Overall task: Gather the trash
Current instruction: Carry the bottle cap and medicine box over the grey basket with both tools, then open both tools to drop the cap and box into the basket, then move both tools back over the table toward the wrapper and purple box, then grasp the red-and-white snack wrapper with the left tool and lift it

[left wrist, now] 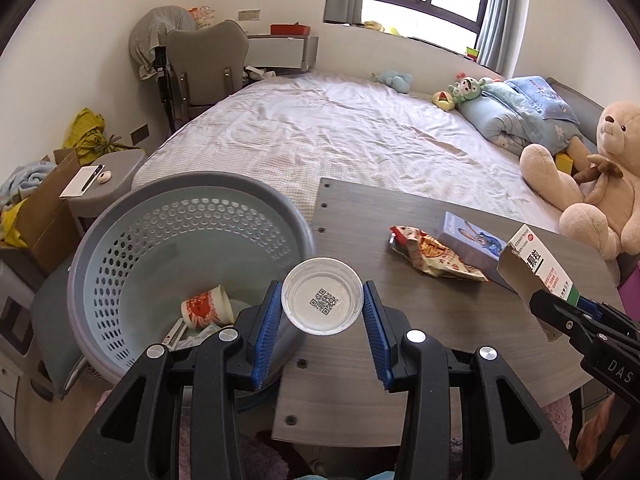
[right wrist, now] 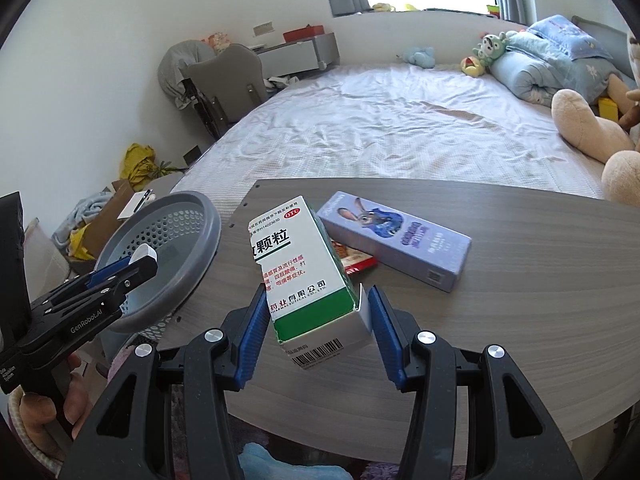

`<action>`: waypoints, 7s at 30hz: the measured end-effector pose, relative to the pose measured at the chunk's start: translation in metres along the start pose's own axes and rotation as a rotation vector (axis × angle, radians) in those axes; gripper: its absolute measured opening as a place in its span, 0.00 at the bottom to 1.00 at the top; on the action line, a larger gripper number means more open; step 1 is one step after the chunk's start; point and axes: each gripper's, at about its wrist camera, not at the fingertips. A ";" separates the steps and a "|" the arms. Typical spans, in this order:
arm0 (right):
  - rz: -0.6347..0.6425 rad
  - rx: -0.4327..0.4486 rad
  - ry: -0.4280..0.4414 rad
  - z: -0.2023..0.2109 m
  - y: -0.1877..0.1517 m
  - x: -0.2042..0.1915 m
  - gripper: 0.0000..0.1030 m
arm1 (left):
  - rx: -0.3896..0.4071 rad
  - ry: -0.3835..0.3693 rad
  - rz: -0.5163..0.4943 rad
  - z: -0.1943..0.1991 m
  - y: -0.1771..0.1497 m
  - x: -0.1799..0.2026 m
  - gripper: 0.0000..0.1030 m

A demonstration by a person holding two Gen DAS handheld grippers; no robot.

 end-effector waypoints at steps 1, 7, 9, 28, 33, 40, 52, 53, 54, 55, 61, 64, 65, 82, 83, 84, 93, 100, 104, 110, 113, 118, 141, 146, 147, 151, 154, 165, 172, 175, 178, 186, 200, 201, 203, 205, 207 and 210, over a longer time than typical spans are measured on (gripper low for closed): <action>0.013 -0.010 0.011 -0.007 0.002 -0.008 0.48 | -0.002 0.011 0.011 -0.002 0.000 -0.009 0.38; 0.091 -0.067 0.066 -0.048 0.014 -0.051 0.48 | -0.012 0.070 0.075 -0.014 -0.001 -0.062 0.38; 0.110 -0.085 0.080 -0.061 0.018 -0.063 0.48 | -0.015 0.085 0.090 -0.018 0.000 -0.077 0.38; 0.205 -0.191 0.172 -0.143 0.044 -0.122 0.48 | -0.067 0.155 0.142 -0.065 0.022 -0.128 0.38; 0.213 -0.195 0.178 -0.150 0.049 -0.124 0.48 | -0.071 0.159 0.151 -0.071 0.025 -0.130 0.38; 0.215 -0.179 0.184 -0.150 0.051 -0.125 0.64 | -0.060 0.170 0.173 -0.068 0.027 -0.134 0.57; 0.213 -0.178 0.178 -0.147 0.047 -0.125 0.69 | -0.059 0.217 0.191 -0.058 0.020 -0.140 0.60; 0.213 -0.178 0.178 -0.147 0.046 -0.125 0.69 | -0.058 0.219 0.189 -0.057 0.019 -0.140 0.61; 0.213 -0.179 0.178 -0.147 0.046 -0.125 0.69 | -0.057 0.221 0.188 -0.057 0.019 -0.140 0.61; 0.213 -0.179 0.176 -0.147 0.046 -0.125 0.69 | -0.057 0.223 0.187 -0.056 0.018 -0.140 0.61; 0.217 -0.176 0.172 -0.144 0.043 -0.125 0.69 | -0.050 0.232 0.183 -0.051 0.016 -0.140 0.64; 0.217 -0.174 0.170 -0.142 0.041 -0.126 0.69 | -0.045 0.233 0.180 -0.047 0.014 -0.140 0.65; 0.217 -0.174 0.170 -0.141 0.041 -0.126 0.70 | -0.044 0.232 0.181 -0.046 0.013 -0.140 0.65; 0.203 -0.140 0.156 -0.116 0.033 -0.118 0.74 | -0.028 0.214 0.176 -0.028 0.004 -0.136 0.65; 0.201 -0.137 0.154 -0.114 0.032 -0.117 0.74 | -0.026 0.212 0.175 -0.026 0.004 -0.135 0.65; 0.199 -0.134 0.152 -0.112 0.032 -0.116 0.74 | -0.023 0.210 0.174 -0.025 0.003 -0.134 0.65; 0.164 -0.104 0.129 -0.091 0.030 -0.097 0.74 | -0.010 0.183 0.150 -0.016 0.002 -0.116 0.65; 0.137 -0.077 0.109 -0.073 0.027 -0.081 0.75 | 0.003 0.158 0.119 -0.008 0.002 -0.097 0.67; 0.116 -0.060 0.093 -0.063 0.024 -0.069 0.75 | 0.005 0.134 0.099 -0.003 0.001 -0.083 0.68; 0.081 -0.046 0.066 -0.047 0.016 -0.047 0.75 | 0.005 0.088 0.052 0.003 -0.004 -0.051 0.69; 0.061 -0.041 0.048 -0.039 0.011 -0.035 0.75 | 0.001 0.064 0.030 0.004 -0.006 -0.035 0.69; 0.020 -0.027 0.014 -0.025 0.004 -0.008 0.75 | 0.003 0.033 -0.005 0.007 -0.007 -0.012 0.69; -0.139 0.039 -0.082 0.024 -0.010 0.102 0.75 | -0.073 -0.053 -0.152 -0.017 0.001 0.099 0.69; -0.168 0.055 -0.088 0.034 -0.013 0.120 0.75 | -0.100 -0.060 -0.167 -0.030 0.009 0.124 0.69; -0.174 0.058 -0.087 0.036 -0.014 0.123 0.75 | -0.103 -0.054 -0.169 -0.033 0.011 0.129 0.69; -0.192 0.067 -0.078 0.041 -0.015 0.133 0.75 | -0.115 -0.039 -0.164 -0.044 0.019 0.146 0.69; -0.198 0.065 -0.065 0.043 -0.017 0.137 0.75 | -0.129 -0.019 -0.178 -0.054 0.021 0.158 0.69; -0.220 0.071 -0.050 0.049 -0.020 0.145 0.75 | -0.149 0.058 -0.206 -0.071 0.019 0.180 0.69; -0.217 0.076 -0.056 0.051 -0.020 0.145 0.75 | -0.162 0.078 -0.208 -0.072 0.014 0.172 0.69; -0.213 0.077 -0.054 0.051 -0.019 0.142 0.75 | -0.163 0.083 -0.206 -0.071 0.012 0.165 0.69; -0.207 0.076 -0.051 0.051 -0.019 0.140 0.75 | -0.171 0.086 -0.196 -0.072 0.010 0.157 0.69; -0.196 0.076 -0.050 0.052 -0.017 0.134 0.75 | -0.181 0.104 -0.171 -0.073 0.007 0.135 0.69; -0.190 0.077 -0.044 0.051 -0.016 0.128 0.75 | -0.149 0.099 -0.111 -0.055 0.014 0.102 0.69; -0.190 0.076 -0.043 0.050 -0.016 0.128 0.75 | -0.143 0.089 -0.111 -0.053 0.016 0.104 0.69; -0.191 0.074 -0.040 0.050 -0.016 0.129 0.75 | -0.138 0.062 -0.116 -0.050 0.019 0.111 0.69; -0.192 0.071 -0.037 0.048 -0.016 0.128 0.75 | -0.147 0.035 -0.122 -0.052 0.020 0.120 0.69; -0.193 0.071 -0.035 0.048 -0.017 0.129 0.75 | -0.162 0.009 -0.125 -0.058 0.021 0.129 0.69; -0.196 0.073 -0.036 0.049 -0.018 0.130 0.75 | -0.173 0.009 -0.138 -0.070 0.020 0.141 0.69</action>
Point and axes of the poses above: each gripper's, at about its wrist camera, not at the fingertips, and z roughly against the way its jaws point, x to its right, y to its top, and after that the axes turned 13 degrees about y, right-handed
